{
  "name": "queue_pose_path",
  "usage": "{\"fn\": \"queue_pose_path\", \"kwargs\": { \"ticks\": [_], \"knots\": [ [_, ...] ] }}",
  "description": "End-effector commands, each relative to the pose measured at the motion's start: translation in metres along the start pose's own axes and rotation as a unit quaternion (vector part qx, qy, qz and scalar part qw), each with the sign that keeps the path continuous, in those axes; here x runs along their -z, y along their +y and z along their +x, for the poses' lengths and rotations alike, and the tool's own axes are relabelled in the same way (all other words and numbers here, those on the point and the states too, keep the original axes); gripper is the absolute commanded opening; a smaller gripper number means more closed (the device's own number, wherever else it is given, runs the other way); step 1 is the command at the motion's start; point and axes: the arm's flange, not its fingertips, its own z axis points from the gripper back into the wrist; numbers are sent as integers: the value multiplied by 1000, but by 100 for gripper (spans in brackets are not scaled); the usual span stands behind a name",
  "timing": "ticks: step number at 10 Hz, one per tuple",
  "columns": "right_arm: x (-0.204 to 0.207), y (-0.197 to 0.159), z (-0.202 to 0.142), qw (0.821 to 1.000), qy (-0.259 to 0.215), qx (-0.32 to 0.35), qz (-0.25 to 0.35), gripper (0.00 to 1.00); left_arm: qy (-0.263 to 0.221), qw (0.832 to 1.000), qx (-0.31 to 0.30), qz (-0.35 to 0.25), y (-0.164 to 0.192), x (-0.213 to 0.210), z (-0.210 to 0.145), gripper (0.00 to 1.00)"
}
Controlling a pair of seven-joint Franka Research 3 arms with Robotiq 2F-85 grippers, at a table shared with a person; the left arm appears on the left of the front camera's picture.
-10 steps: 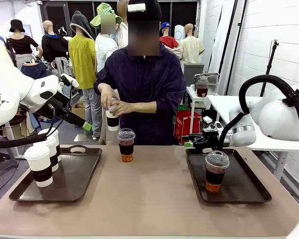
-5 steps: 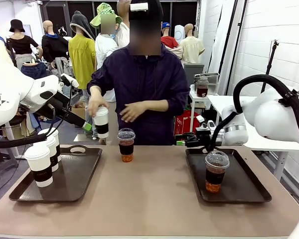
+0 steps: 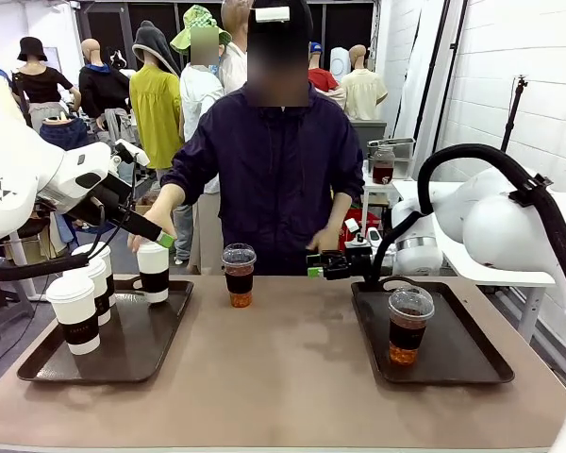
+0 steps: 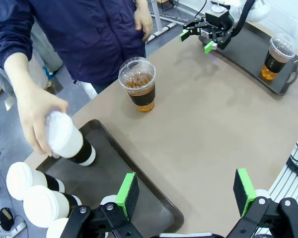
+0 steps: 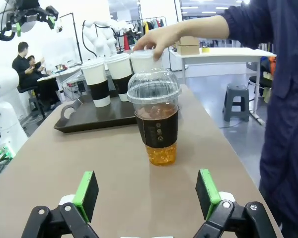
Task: Distribute the coffee onto the tray.
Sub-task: Pick up another iced Americano from the middle of the table and place it on the right Handle tray.
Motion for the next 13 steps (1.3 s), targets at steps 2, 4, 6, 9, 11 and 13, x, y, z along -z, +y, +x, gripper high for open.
{"fn": "queue_pose_path", "kwargs": {
  "ticks": [2, 4, 6, 9, 11, 13],
  "knots": [
    [10, -12, 0, 1000, 14, 6, 22, 100, -1, 1000, -2, -4, 2, 0, -1, 100],
    [9, -2, -1, 1000, 1, -3, 7, 100, -1, 1000, -2, -4, 2, 0, -1, 100],
    [9, -2, -1, 1000, 1, -3, 7, 100, -1, 1000, -2, -4, 2, 0, -1, 100],
    [15, -13, -3, 1000, 5, -3, 5, 100, -1, 1000, -2, -4, 2, 0, -1, 100],
    [35, -22, -2, 1000, -3, -4, 19, 100, -1, 1000, -2, -4, 2, 0, -1, 100],
    [51, -30, -5, 999, 1, -1, 35, 100, -1, 1000, -2, -4, 2, 0, -1, 100]
  ]
}}
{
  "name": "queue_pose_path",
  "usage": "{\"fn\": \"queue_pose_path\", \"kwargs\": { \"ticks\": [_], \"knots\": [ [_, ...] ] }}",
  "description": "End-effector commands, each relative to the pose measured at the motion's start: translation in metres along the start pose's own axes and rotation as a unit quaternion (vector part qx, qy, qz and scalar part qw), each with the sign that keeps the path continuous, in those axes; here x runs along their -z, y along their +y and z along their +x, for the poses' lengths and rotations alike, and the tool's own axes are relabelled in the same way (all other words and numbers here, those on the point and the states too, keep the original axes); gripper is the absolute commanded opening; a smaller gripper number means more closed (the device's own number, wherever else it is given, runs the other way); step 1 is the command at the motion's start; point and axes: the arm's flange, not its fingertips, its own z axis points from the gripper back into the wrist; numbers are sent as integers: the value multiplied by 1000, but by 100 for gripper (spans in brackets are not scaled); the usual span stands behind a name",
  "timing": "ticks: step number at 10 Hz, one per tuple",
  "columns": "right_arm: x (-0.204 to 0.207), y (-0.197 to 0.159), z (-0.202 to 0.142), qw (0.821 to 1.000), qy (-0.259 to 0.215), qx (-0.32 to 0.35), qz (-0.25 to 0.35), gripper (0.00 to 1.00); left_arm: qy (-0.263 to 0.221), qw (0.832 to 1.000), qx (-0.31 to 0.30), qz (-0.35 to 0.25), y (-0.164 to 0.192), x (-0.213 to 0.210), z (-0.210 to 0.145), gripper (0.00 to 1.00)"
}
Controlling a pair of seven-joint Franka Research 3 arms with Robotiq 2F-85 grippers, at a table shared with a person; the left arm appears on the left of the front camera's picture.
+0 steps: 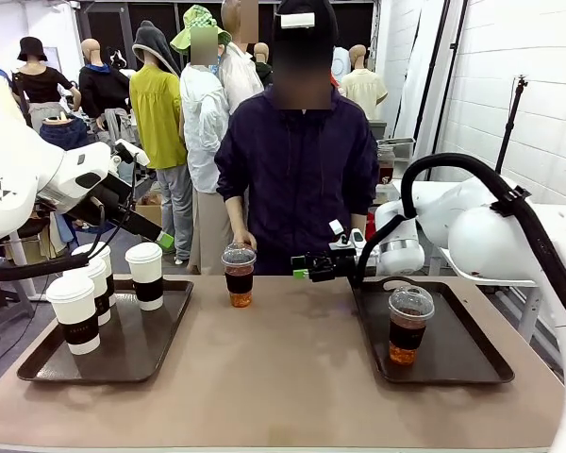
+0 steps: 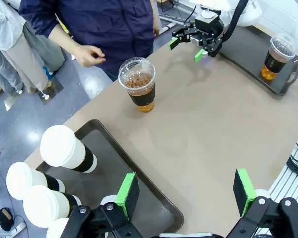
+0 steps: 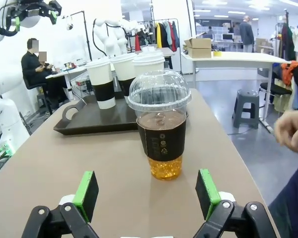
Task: Distribute the coffee onto the tray.
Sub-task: Pick up another iced Americano from the middle of the table and place it on the right Handle tray.
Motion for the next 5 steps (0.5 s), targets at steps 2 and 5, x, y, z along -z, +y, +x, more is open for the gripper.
{"fn": "queue_pose_path", "kwargs": {
  "ticks": [2, 5],
  "knots": [
    [26, -25, -4, 1000, 3, 13, 12, 100, -1, 1000, -2, -4, 2, 0, -1, 100],
    [54, -31, -9, 999, 15, 16, 33, 100, -1, 1000, -2, -4, 2, 0, -1, 100]
  ]
}}
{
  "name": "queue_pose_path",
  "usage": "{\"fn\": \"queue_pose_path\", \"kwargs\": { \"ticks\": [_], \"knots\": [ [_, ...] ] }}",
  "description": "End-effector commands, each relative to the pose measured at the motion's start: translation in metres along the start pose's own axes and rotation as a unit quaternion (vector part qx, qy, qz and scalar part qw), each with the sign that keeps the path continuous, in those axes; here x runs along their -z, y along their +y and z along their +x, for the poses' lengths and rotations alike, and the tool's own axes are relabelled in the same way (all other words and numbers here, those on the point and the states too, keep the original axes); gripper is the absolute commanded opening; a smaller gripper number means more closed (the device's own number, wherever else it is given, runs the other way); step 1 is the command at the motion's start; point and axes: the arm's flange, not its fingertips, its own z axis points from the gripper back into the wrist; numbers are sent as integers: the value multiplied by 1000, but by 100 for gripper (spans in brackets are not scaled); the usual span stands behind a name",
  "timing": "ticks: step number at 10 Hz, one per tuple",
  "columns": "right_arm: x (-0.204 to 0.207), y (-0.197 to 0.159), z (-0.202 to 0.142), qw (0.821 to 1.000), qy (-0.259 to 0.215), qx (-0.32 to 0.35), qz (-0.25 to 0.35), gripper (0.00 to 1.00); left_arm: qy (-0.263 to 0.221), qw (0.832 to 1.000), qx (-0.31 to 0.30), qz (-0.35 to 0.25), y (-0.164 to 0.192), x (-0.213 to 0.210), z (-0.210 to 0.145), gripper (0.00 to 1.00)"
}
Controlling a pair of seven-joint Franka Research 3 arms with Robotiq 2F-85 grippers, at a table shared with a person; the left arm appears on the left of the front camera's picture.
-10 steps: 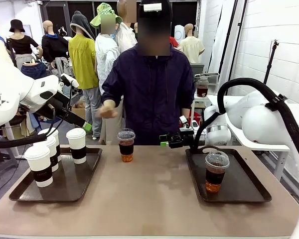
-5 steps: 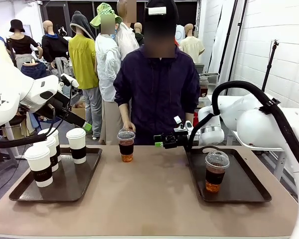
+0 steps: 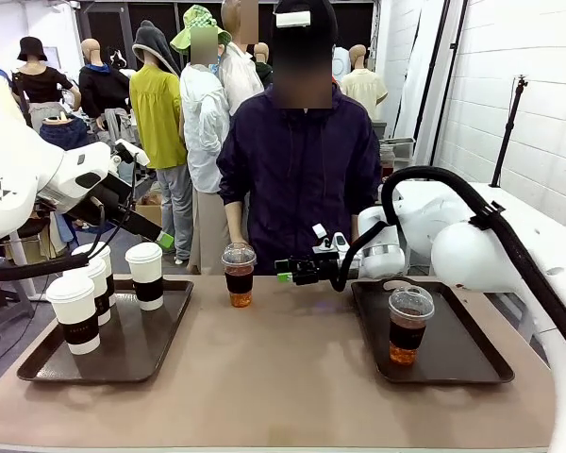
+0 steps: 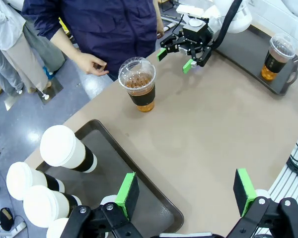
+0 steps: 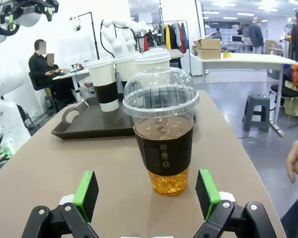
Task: Distribute the coffee onto the tray.
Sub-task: Pick up another iced Americano from the middle of the table and place it on the right Handle tray.
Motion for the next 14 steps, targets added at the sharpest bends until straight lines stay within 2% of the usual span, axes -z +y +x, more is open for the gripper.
{"fn": "queue_pose_path", "kwargs": {
  "ticks": [1, 4, 5, 7, 11, 14],
  "knots": [
    [15, -20, 2, 1000, 24, 7, 17, 100, -1, 1000, -2, -4, 2, 0, -1, 100],
    [26, -23, 2, 999, 34, 8, 18, 100, -1, 1000, -2, -4, 2, 0, -1, 100],
    [21, -7, -2, 1000, 17, -2, 23, 100, -1, 1000, -2, -4, 2, 0, -1, 100],
    [21, -7, -2, 1000, 17, -2, 23, 100, -1, 1000, -2, -4, 2, 0, -1, 100],
    [39, -23, -7, 1000, 12, -2, -17, 100, -1, 1000, -2, -4, 2, 0, -1, 100],
    [49, -31, -4, 1000, 13, -8, -23, 100, -1, 1000, -2, -4, 2, 0, -1, 100]
  ]
}}
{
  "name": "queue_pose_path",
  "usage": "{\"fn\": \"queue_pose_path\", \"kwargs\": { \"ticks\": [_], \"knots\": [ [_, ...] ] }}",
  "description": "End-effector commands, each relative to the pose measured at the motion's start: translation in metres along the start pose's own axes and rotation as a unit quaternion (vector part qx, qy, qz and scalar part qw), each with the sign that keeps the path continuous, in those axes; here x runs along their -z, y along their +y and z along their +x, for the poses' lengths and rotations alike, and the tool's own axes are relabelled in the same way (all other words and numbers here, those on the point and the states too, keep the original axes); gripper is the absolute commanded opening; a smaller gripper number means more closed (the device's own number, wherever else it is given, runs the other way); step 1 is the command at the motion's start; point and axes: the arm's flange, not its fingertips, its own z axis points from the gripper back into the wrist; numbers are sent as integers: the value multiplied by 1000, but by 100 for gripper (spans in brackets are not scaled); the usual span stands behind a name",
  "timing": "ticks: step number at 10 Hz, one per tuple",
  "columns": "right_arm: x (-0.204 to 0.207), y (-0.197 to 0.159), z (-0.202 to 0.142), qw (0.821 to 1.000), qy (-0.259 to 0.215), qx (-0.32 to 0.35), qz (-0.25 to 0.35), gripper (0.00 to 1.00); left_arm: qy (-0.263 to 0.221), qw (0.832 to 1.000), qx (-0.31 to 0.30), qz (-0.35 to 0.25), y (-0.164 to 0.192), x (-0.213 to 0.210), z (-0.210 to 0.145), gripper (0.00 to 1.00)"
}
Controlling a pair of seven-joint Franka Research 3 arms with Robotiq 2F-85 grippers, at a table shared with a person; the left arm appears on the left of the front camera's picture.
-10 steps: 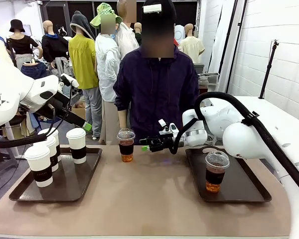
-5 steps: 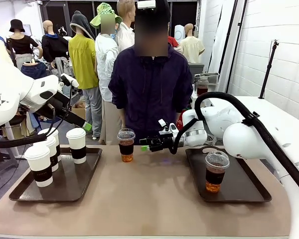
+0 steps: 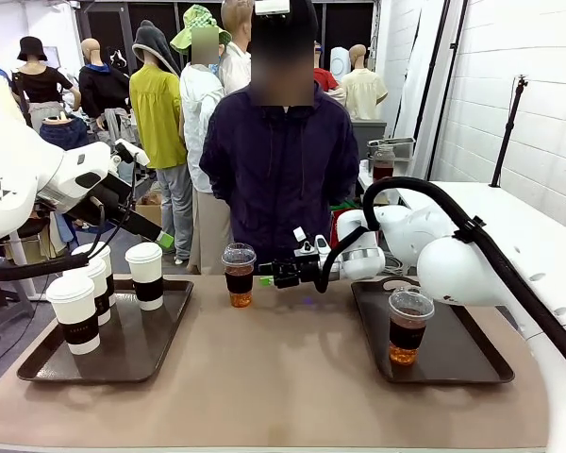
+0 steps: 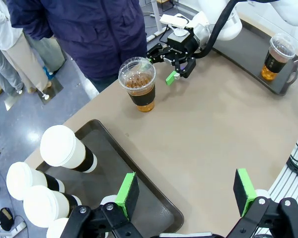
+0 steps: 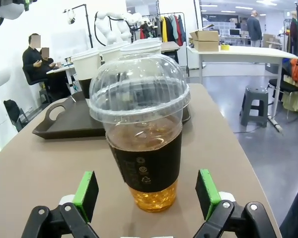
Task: Distribute the coffee onto the tray.
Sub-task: Pick up another iced Americano from the middle of the table and place it on the right Handle tray.
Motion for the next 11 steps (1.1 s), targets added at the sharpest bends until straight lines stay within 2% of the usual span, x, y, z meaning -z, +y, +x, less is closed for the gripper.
{"fn": "queue_pose_path", "kwargs": {
  "ticks": [1, 11],
  "knots": [
    [8, -10, 2, 1000, -6, -1, -6, 100, -1, 1000, -2, -4, 2, 0, -1, 100],
    [36, -16, -7, 1000, -8, 5, 13, 100, -1, 1000, -2, -4, 2, 0, -1, 100]
  ]
}}
